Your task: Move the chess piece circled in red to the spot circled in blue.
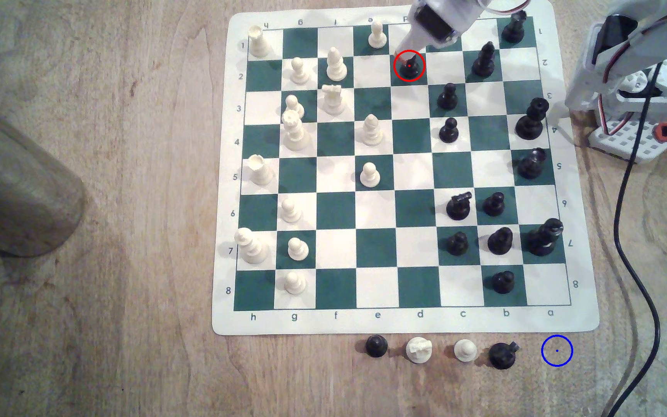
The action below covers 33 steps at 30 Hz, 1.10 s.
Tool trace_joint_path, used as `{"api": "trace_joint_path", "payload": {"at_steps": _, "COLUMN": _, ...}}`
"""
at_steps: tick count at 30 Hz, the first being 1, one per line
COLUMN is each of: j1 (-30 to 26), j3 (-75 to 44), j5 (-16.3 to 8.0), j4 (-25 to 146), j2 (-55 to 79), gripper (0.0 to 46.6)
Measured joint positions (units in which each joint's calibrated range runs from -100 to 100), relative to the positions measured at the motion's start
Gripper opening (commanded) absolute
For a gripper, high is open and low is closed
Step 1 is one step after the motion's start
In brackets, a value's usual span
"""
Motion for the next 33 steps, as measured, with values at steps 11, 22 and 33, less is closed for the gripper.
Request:
{"api": "trace_joint_path", "payload": {"at_steps": 11, "j1": -0.52, "j3": -0.36, "j5": 0.59, "j4": -1.12, "j2": 5.53, "gripper": 14.8}}
{"api": "trace_joint_path", "payload": {"at_steps": 22, "j1": -0.52, "j3": -0.99, "j5": 0.34, "j4": -5.42, "j2": 11.14, "gripper": 14.5}}
{"api": "trace_joint_path", "payload": {"at_steps": 33, "j1": -1.55, "j3": -1.08, "j5": 0.34, "j4": -5.74, "j2": 12.07, "gripper": 11.4}}
